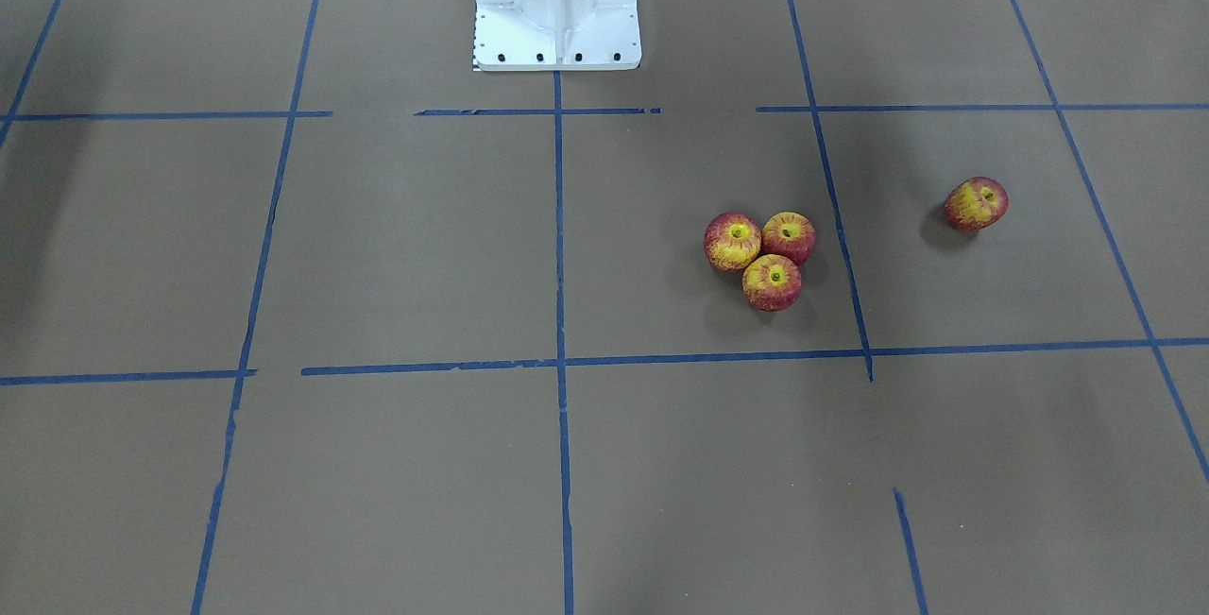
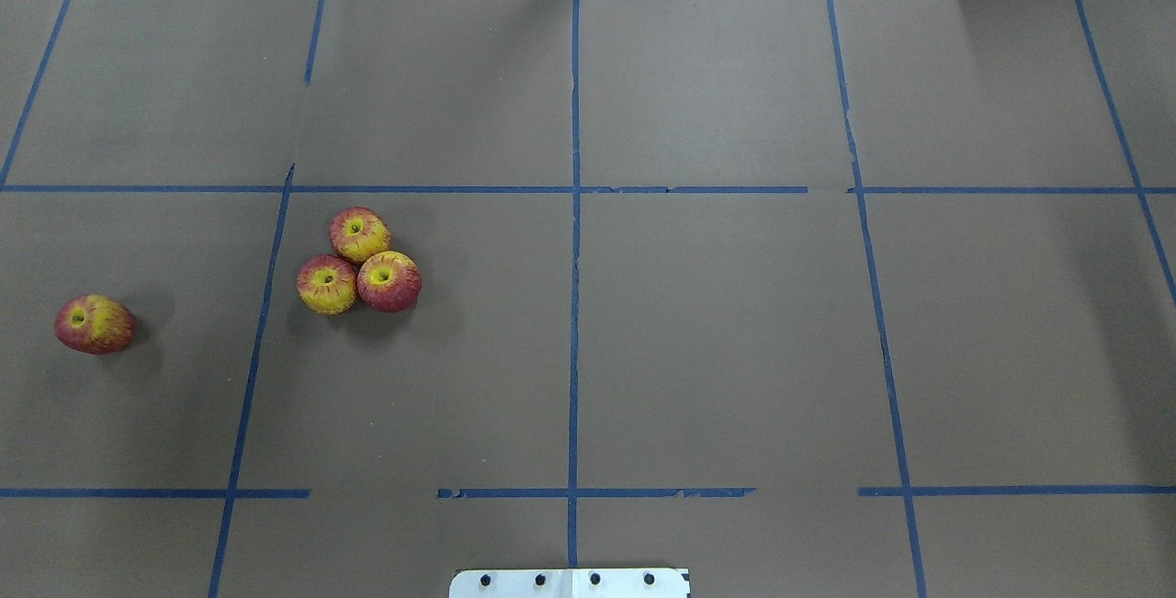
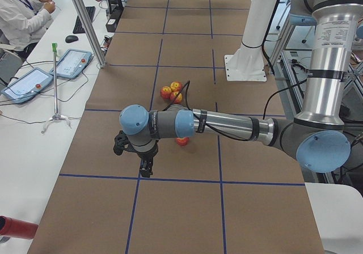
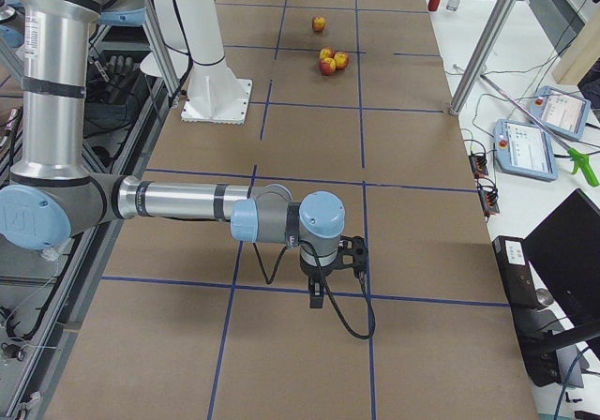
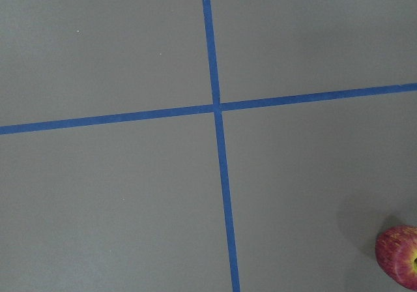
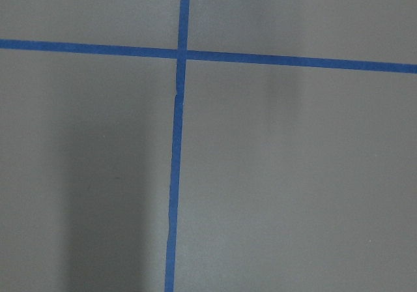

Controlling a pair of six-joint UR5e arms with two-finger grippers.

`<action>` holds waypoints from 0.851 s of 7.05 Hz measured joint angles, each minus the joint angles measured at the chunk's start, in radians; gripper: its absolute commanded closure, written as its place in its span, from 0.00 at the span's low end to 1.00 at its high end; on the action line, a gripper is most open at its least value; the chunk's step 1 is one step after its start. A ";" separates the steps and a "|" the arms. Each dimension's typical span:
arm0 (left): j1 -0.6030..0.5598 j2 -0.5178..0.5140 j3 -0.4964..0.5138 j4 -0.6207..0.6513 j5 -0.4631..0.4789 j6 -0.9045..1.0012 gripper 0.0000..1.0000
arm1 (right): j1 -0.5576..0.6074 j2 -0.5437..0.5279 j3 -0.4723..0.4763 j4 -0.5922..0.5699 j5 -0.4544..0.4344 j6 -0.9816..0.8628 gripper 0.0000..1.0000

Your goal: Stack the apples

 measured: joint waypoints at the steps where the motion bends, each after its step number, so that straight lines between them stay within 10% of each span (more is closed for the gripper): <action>1: 0.000 0.000 -0.008 -0.001 0.000 0.001 0.00 | 0.000 0.000 0.000 0.000 0.000 0.000 0.00; 6: 0.024 0.015 -0.063 -0.042 0.025 -0.040 0.00 | 0.000 0.000 0.000 0.000 -0.001 0.000 0.00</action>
